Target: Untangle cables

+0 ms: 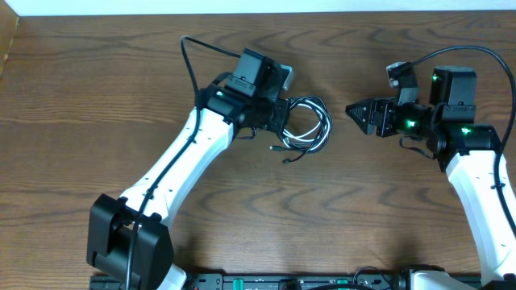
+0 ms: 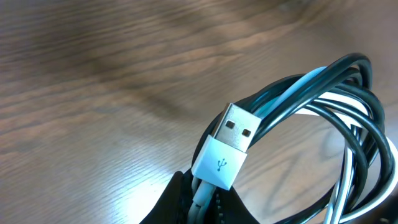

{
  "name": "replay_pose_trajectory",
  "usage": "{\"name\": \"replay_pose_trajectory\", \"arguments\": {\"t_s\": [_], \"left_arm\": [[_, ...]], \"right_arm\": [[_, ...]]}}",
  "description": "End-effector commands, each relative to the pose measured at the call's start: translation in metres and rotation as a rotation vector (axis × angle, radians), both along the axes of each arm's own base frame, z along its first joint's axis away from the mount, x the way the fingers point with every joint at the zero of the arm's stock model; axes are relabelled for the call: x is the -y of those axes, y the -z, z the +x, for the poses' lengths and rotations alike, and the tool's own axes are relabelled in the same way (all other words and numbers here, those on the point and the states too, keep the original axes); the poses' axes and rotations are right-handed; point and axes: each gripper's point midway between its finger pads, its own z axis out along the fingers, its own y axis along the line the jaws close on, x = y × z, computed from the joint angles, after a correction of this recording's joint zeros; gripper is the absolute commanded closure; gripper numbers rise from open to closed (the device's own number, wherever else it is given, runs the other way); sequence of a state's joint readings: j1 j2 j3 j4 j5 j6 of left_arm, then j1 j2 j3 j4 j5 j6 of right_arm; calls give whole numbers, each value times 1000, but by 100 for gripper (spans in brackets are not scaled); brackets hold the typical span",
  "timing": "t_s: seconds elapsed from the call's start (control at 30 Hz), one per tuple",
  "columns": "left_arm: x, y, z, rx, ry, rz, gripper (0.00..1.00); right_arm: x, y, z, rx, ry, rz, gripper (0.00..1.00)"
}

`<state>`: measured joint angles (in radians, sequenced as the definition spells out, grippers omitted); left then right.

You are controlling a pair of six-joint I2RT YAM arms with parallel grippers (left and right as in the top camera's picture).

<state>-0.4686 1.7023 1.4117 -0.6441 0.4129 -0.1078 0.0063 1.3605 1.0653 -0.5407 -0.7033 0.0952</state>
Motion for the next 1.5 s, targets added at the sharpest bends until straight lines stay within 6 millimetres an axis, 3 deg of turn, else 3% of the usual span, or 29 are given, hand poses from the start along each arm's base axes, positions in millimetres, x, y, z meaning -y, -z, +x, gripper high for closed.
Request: {"name": "replay_pose_trajectory", "arguments": {"t_s": [0.0, 0.43, 0.77, 0.9, 1.03, 1.33, 1.4, 1.47], "left_arm": [[10, -15, -2, -40, 41, -130, 92], [7, -26, 7, -38, 34, -213, 92], [7, -27, 7, -38, 34, -213, 92], [7, -27, 7, -38, 34, -213, 92], [7, -26, 7, -37, 34, -212, 92], [-3, -20, 16, -7, -14, -146, 92], [-7, -18, 19, 4, -31, -125, 83], [-10, -17, 22, 12, -44, -107, 67]], "right_arm": [[-24, -21, -8, 66, -143, 87, 37], [-44, -26, -11, 65, -276, 233, 64], [-64, -11, -8, 35, -340, 266, 71], [-71, -8, -5, 25, -347, 276, 82], [-69, -5, -1, 18, -321, 259, 99], [-53, 19, 10, -57, -179, 153, 99], [-49, 24, 13, -77, -144, 132, 99], [-47, 26, 15, -90, -114, 121, 99]]}}
